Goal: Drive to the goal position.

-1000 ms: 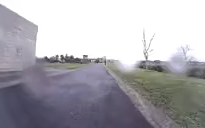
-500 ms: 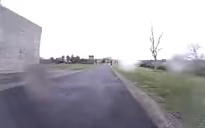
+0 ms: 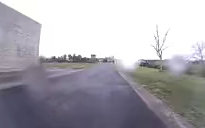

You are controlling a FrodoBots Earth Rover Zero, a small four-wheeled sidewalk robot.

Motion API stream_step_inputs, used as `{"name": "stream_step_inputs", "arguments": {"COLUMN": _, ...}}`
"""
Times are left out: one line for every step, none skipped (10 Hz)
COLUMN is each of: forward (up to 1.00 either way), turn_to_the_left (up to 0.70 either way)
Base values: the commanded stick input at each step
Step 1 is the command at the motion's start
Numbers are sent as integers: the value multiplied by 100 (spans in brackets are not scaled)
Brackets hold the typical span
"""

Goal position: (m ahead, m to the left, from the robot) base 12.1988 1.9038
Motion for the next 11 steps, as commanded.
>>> {"name": "stream_step_inputs", "arguments": {"forward": 100, "turn_to_the_left": 0}}
{"name": "stream_step_inputs", "arguments": {"forward": 100, "turn_to_the_left": 0}}
{"name": "stream_step_inputs", "arguments": {"forward": 100, "turn_to_the_left": 0}}
{"name": "stream_step_inputs", "arguments": {"forward": 100, "turn_to_the_left": 11}}
{"name": "stream_step_inputs", "arguments": {"forward": 100, "turn_to_the_left": 29}}
{"name": "stream_step_inputs", "arguments": {"forward": 100, "turn_to_the_left": 38}}
{"name": "stream_step_inputs", "arguments": {"forward": 100, "turn_to_the_left": 39}}
{"name": "stream_step_inputs", "arguments": {"forward": 100, "turn_to_the_left": 40}}
{"name": "stream_step_inputs", "arguments": {"forward": 100, "turn_to_the_left": 40}}
{"name": "stream_step_inputs", "arguments": {"forward": 100, "turn_to_the_left": 40}}
{"name": "stream_step_inputs", "arguments": {"forward": 100, "turn_to_the_left": 40}}
